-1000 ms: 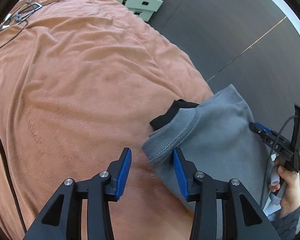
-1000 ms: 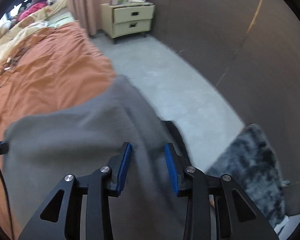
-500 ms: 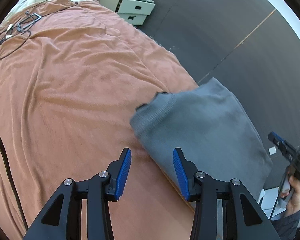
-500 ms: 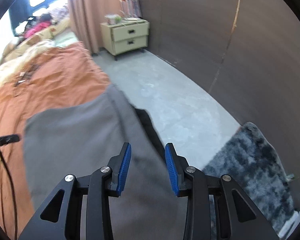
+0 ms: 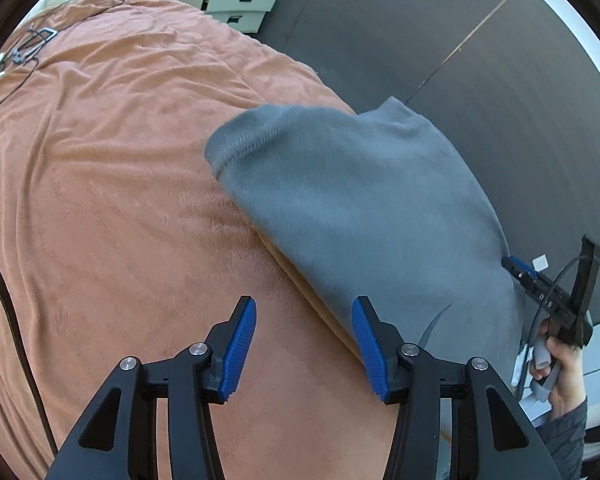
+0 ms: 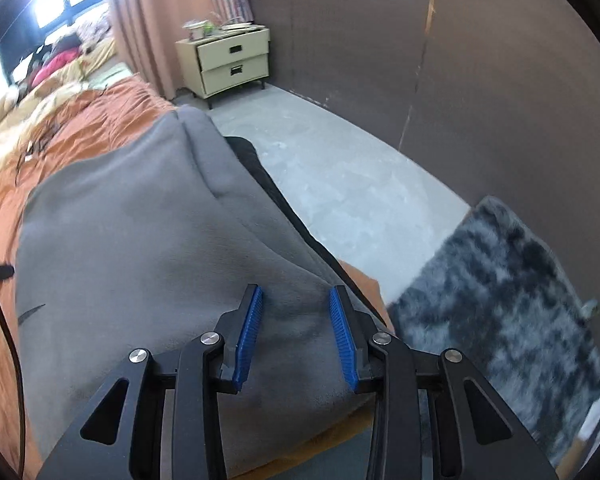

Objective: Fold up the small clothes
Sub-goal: 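Pull both tools back from the stacked shirt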

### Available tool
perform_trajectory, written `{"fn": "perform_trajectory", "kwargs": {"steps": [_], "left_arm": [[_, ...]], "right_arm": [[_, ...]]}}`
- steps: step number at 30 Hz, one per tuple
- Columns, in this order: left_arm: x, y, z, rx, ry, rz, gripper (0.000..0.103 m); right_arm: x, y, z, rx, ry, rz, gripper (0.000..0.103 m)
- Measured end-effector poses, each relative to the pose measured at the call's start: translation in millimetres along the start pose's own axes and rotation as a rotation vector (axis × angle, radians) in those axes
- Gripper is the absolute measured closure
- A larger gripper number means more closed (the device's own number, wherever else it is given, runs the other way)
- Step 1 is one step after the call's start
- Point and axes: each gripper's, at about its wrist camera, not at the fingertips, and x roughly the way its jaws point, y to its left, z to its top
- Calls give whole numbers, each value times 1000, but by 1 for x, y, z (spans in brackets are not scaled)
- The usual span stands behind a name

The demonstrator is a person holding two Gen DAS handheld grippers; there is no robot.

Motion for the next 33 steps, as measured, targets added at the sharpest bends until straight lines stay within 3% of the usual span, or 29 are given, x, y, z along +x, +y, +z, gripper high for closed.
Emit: {"fn": "perform_trajectory", "kwargs": {"steps": [5, 10, 11, 12, 16, 21, 24, 27, 33], "left_arm": [[-18, -4, -10, 12, -15, 18, 51], [-60, -23, -24, 54, -56, 44, 50], [-69, -27, -28, 61, -66, 47, 45], [-83, -33, -33, 72, -83, 50, 38], [-127, -50, -52, 121, -153, 69, 22], [-186, -64, -86, 139, -236, 83, 1], [-214, -67, -107, 139, -268, 80, 0], [-235, -67, -129, 142, -295, 96, 0], [-277, -59, -181, 126, -354, 119, 0]], "right_arm": [[-25, -4, -7, -23, 15, -78, 71], [-62, 15, -18, -23, -8, -66, 69], [-66, 22, -18, -23, -13, -63, 69], [-74, 29, -23, -22, -19, -60, 66], [-116, 53, -47, -30, -86, -38, 30], [-173, 85, -92, -55, -151, -6, 18], [-198, 95, -112, -61, -185, 22, 13], [-227, 106, -136, -78, -224, 29, 0], [-273, 114, -184, -86, -291, 65, 0]]}}
